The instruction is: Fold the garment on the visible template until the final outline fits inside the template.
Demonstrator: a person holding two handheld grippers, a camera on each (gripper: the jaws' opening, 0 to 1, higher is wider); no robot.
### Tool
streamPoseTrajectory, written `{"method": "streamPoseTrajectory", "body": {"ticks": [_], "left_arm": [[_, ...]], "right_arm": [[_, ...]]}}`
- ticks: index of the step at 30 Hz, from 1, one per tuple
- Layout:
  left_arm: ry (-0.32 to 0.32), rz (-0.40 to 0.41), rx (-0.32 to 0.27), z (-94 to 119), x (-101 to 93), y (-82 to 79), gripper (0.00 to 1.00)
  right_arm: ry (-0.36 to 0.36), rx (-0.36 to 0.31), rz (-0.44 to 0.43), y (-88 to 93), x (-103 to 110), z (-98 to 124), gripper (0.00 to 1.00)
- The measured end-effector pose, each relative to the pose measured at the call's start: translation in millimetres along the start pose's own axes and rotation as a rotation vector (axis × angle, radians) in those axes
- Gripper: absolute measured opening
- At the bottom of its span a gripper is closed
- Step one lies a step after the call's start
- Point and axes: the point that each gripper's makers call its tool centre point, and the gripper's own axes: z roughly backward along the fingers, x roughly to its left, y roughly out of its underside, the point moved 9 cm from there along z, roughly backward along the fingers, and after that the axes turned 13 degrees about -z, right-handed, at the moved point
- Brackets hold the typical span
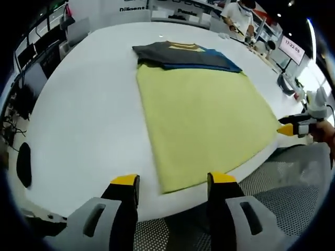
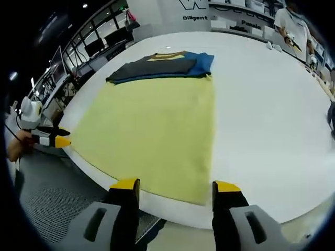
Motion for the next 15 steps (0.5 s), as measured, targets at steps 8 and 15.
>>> {"method": "streamPoseTrajectory", "body": {"ticks": [8,15], "left_arm": [[-0.023,0.026,0.000,1.4,1.8,3.8,0.28],[-0.045,0.039,0.033,-0.4,4.8,7.5,0.09]], "right_arm": [[0.069,-0.011,0.008,2.7,-9.6,2.0,0.15],[0.094,-0.016,-0.003,2.5,-13.3,3.0,0.00]]}}
